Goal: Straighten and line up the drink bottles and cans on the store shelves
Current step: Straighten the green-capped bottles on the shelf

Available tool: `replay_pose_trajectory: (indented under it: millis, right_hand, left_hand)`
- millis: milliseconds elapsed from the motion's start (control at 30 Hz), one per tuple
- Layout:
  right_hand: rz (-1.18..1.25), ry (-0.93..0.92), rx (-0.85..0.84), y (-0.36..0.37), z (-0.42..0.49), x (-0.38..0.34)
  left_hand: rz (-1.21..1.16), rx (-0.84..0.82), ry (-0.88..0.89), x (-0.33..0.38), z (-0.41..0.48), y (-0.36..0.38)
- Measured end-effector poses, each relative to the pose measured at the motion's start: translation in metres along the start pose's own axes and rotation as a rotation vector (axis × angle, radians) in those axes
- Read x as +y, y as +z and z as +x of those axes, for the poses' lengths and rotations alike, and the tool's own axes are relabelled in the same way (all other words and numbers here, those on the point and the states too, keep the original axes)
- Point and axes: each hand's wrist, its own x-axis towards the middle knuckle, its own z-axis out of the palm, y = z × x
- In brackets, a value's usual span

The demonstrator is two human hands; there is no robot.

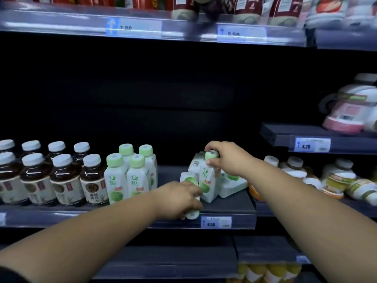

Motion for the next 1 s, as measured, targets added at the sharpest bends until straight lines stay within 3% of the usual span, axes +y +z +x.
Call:
replay_pose_trajectory:
  millis: [167, 300, 500, 733, 833, 933, 1000]
  right_hand:
    - [0.1, -0.039, 0.003, 0.0, 0.0, 0.006]
    - [0.163, -0.037, -0.005, -0.004, -0.001, 0.007]
    - [0.302, -0.065, -0.066, 0.001, -0.002, 0.001]
    - [0.432, -0.087, -0.154, 0.021, 0.008, -0.023]
    - [0.488, -0.066, -0.177, 0.029, 0.012, -0.033]
    - [0.485, -0.058, -0.166, 0.032, 0.014, -0.038]
    - [0.474, -0.055, -0.155, 0.032, 0.015, -0.039]
  left_hand:
    - [0.006, 0.028, -0.112, -0.009, -0.004, -0.031]
    - [0.142, 0.045, -0.217, -0.033, -0.005, -0.071]
    - [0.127, -0.094, -0.406, -0.082, 0.006, -0.094]
    - [0.133, -0.165, -0.508, -0.119, 0.013, -0.087]
    - [0.022, -0.136, -0.507, -0.129, 0.011, -0.087]
    - [-0.298, -0.146, -0.379, -0.136, 0.007, -0.09]
    - [-0.355, -0.176, -0.301, -0.138, 0.008, -0.09]
